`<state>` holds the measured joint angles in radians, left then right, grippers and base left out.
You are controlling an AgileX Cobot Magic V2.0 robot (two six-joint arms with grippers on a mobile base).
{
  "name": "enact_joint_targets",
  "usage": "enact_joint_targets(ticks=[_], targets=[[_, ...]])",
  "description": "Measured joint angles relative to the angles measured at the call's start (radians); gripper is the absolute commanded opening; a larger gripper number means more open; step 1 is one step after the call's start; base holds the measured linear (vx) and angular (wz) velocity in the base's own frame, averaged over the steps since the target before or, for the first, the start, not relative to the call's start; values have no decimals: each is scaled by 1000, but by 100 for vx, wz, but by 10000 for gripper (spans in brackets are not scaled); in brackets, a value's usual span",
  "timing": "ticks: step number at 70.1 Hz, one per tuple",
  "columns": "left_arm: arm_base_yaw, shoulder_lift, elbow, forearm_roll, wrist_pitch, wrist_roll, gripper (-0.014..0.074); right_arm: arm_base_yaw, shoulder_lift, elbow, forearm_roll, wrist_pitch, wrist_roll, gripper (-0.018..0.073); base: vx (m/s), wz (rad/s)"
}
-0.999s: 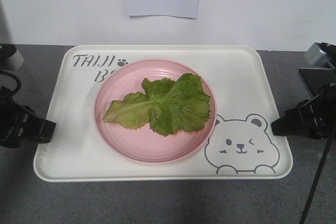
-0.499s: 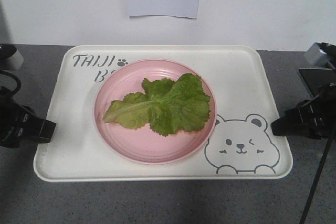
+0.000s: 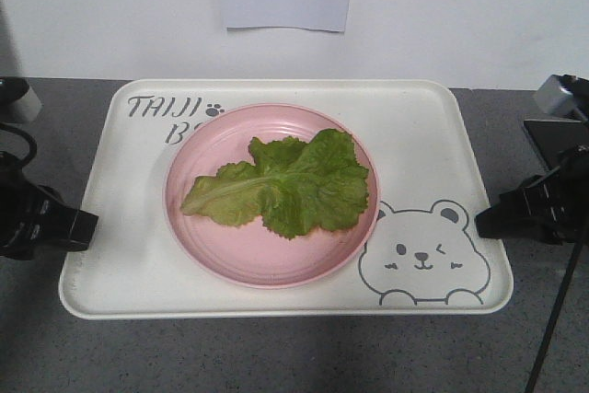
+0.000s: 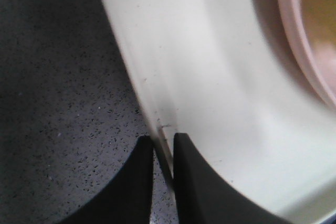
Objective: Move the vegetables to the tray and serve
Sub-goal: 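Lower the tray with both grippers onto the counter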
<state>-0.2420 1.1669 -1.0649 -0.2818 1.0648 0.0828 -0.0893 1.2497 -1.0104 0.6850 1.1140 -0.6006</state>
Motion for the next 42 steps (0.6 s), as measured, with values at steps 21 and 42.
enact_joint_targets(ticks=[21, 42], targets=[[0, 0, 0, 0, 0, 0, -7, 0, 0, 0, 0, 0, 0, -3, 0, 0], [0, 0, 0, 0, 0, 0, -7, 0, 0, 0, 0, 0, 0, -3, 0, 0]])
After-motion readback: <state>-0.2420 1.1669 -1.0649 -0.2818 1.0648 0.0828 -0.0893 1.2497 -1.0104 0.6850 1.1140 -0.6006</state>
